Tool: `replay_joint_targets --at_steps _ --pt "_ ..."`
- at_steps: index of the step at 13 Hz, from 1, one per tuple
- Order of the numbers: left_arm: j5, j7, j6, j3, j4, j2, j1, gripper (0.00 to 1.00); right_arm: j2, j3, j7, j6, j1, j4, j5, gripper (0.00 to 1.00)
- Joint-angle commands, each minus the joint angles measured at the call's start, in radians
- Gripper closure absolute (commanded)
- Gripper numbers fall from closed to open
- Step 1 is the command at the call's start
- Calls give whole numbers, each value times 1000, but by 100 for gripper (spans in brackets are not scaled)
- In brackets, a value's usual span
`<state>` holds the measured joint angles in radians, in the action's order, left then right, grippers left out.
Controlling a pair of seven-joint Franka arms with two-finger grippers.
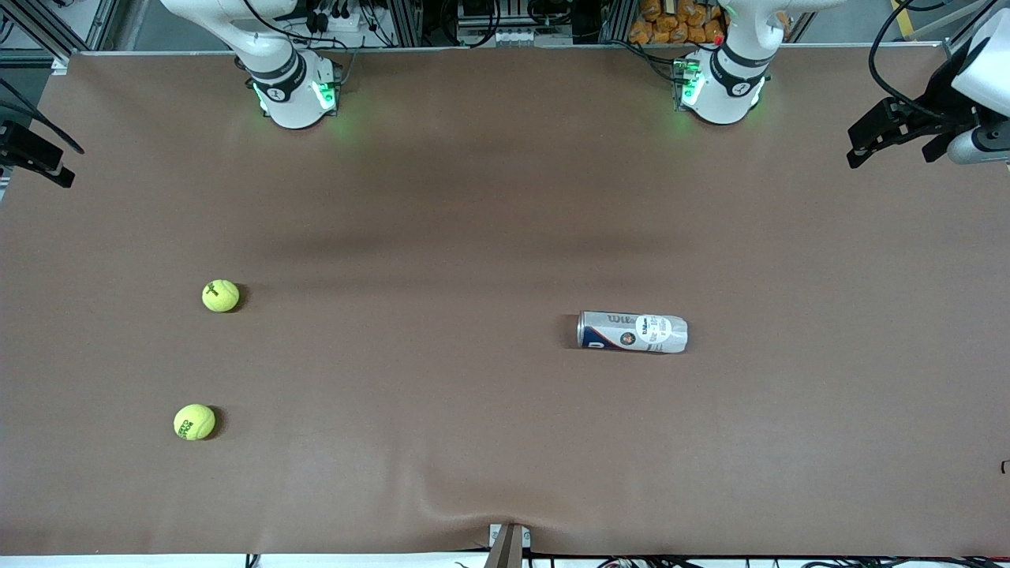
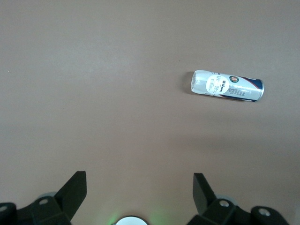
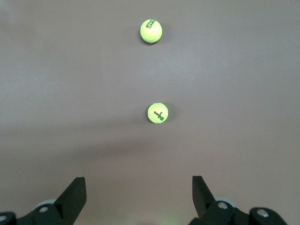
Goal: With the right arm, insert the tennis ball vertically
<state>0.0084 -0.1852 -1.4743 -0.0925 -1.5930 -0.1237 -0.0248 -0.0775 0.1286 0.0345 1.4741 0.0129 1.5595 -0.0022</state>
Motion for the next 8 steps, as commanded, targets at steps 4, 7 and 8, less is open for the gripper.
replay_joint_targets --at_steps 4,7,8 --pt "16 4 26 3 31 6 5 0 2 2 -18 -26 10 -6 2 0" --pt "10 6 32 7 22 6 11 0 2 2 -18 -26 6 -6 2 0" --pt "9 7 54 7 25 6 11 0 -1 2 -18 -31 7 -6 2 0"
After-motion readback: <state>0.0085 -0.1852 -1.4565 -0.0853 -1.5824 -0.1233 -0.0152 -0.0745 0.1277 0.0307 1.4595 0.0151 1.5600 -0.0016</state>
